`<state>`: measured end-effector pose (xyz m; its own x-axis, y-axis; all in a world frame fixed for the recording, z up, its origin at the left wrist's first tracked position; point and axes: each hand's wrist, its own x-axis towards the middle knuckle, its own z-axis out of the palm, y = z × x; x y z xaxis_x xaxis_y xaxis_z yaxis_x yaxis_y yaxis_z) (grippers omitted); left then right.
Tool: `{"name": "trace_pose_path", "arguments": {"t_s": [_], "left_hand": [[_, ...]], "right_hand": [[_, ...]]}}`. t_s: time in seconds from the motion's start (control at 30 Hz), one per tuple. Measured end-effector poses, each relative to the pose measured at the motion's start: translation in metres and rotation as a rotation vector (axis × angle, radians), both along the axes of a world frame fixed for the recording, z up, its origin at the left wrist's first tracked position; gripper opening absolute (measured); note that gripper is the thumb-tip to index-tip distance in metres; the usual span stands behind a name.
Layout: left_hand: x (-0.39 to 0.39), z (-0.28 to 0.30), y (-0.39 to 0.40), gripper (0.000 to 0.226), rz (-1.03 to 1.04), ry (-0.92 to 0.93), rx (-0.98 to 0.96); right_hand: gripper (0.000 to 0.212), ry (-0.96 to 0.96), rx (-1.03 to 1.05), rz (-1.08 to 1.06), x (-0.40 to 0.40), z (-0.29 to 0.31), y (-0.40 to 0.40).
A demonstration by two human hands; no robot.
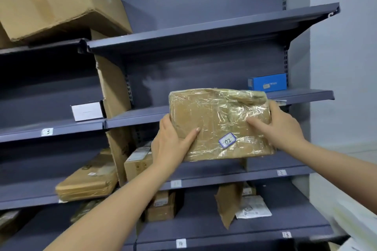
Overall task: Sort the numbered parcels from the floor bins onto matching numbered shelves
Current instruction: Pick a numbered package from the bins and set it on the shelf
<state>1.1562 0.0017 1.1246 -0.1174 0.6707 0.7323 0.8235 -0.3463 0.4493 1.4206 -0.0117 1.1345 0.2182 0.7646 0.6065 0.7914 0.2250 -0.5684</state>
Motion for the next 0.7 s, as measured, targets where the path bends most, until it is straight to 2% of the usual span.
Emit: {"name": "trace_pose_path", "arguments": {"t_s": [0.37, 0.7], "left_hand": [[-0.092, 0.062, 0.054, 0.088, 0.061, -0.019, 0.128], [-0.131, 0.097, 0.134, 0.082, 0.150, -0.105, 0.109]], "right_hand": [[0.061, -0.071, 0.139, 0.075, -0.090, 0.077, 0.064], [0.064, -0.082, 0.108, 0.157, -0.135, 0.119, 0.164]]}}
